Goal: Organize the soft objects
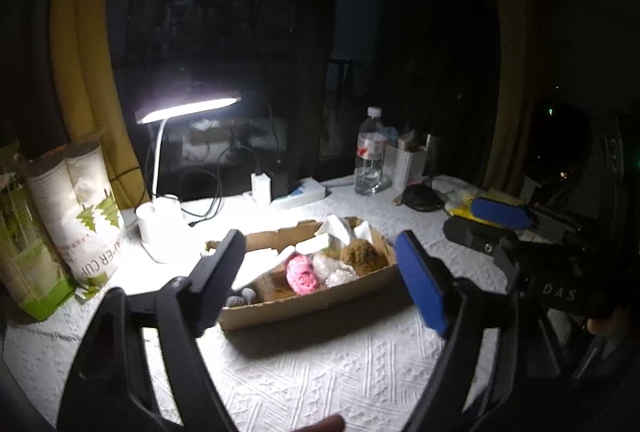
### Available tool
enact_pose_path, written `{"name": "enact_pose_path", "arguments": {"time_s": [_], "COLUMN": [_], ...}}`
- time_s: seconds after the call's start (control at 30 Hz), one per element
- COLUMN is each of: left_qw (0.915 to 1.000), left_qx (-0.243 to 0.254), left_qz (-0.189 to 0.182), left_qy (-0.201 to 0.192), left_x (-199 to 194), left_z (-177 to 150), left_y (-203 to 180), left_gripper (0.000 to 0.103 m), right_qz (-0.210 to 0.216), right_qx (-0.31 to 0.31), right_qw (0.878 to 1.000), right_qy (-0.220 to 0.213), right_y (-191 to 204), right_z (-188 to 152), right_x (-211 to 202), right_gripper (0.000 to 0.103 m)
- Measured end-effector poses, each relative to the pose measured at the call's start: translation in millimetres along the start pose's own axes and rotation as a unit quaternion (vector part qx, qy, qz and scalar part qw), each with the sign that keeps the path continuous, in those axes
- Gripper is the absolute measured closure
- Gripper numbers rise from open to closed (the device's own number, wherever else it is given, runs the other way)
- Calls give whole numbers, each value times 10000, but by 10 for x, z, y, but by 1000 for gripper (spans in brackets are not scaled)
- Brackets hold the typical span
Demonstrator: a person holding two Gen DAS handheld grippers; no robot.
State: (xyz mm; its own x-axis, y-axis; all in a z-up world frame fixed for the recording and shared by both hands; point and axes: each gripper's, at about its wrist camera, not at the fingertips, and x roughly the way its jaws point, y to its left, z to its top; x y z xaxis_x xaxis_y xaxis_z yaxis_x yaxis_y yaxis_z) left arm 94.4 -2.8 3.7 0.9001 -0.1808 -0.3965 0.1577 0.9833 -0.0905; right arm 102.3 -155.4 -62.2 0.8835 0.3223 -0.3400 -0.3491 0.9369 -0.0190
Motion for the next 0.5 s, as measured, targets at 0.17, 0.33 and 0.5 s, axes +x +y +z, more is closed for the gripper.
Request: {"name": "enact_pose_path", "arguments": {"time_s": [0.17, 0.33, 0.5], "left_qw": [9999, 9995, 9989], "left_qx": [44, 158, 192], "left_qz": [27, 169, 272], "left_qy": [-116, -224, -333], "left_x": [-178, -359, -529], "left_z": [71, 104, 145], "left_y": [-72, -172, -238], "left_gripper": [7, 7, 6], "right_qz": [-232, -416, -588], "right_qx": [46, 102, 98], "right_qw": [9996, 9987, 9974], "right_qy": [-163, -265, -401], "right_y": [9, -4, 9], "right_z": [32, 30, 37], "right_x": [-229, -419, -647], "right_gripper": [39, 36, 34]}}
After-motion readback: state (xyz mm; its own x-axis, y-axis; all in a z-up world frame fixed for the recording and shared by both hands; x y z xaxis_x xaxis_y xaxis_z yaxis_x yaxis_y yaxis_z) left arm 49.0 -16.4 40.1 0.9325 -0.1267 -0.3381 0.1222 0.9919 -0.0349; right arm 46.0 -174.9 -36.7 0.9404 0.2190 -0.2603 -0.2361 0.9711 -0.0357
